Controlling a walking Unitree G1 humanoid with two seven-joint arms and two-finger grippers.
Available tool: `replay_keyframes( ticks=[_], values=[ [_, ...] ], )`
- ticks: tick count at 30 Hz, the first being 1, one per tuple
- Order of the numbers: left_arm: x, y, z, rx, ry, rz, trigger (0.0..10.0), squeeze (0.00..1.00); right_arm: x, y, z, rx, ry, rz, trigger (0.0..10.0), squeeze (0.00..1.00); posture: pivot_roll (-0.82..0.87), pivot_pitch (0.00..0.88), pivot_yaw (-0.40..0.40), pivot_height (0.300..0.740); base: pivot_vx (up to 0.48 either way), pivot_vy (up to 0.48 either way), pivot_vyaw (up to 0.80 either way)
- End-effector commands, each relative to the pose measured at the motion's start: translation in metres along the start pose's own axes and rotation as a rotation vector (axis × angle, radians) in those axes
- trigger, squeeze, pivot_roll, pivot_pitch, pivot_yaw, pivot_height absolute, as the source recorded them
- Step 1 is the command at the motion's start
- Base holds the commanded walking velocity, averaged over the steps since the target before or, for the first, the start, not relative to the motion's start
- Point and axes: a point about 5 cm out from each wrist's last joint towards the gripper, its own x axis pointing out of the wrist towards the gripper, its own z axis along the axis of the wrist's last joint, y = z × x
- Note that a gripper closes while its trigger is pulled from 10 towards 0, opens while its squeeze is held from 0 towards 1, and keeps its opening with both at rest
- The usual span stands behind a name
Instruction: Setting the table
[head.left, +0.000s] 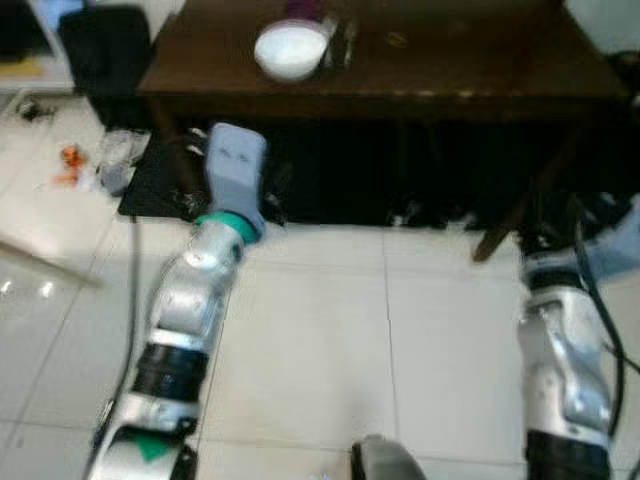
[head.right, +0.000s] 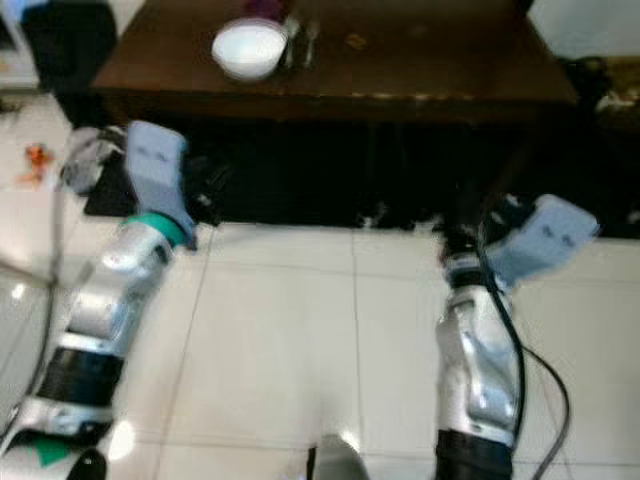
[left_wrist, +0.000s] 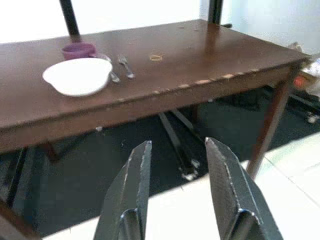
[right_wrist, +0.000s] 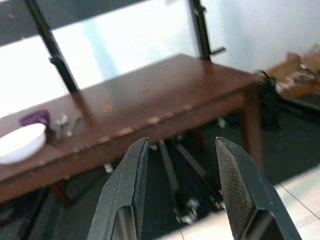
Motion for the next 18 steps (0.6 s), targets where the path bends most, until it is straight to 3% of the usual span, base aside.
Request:
replay_keyframes(
  ticks=[1,7,15,18],
  values=[
    [-0.007,0.015,-0.01,0.013,0.031,0.062,10.0,0.0,-0.003,0.007,-0.013,-0.023,0.067,0.044,10.0,0.0,-0.03,0.004,0.09,0.74,0.458,0.0,-0.8],
    [-0.011,0.02,-0.01,0.051,0.02,0.081,10.0,0.0,0.003,0.031,-0.02,-0.059,0.091,0.16,10.0,0.0,-0.01,0.008,0.077,0.74,0.458,0.0,-0.13],
    [-0.01,0.019,-0.009,0.057,0.014,0.075,10.0,0.0,0.008,0.037,-0.02,-0.06,0.084,0.158,10.0,0.0,-0.01,0.006,0.083,0.74,0.458,0.0,0.0],
    [-0.009,0.021,-0.008,0.063,0.011,0.072,10.0,0.0,0.008,0.036,-0.02,-0.049,0.083,0.147,10.0,0.0,-0.01,0.007,0.087,0.74,0.458,0.0,-0.8]
  ],
)
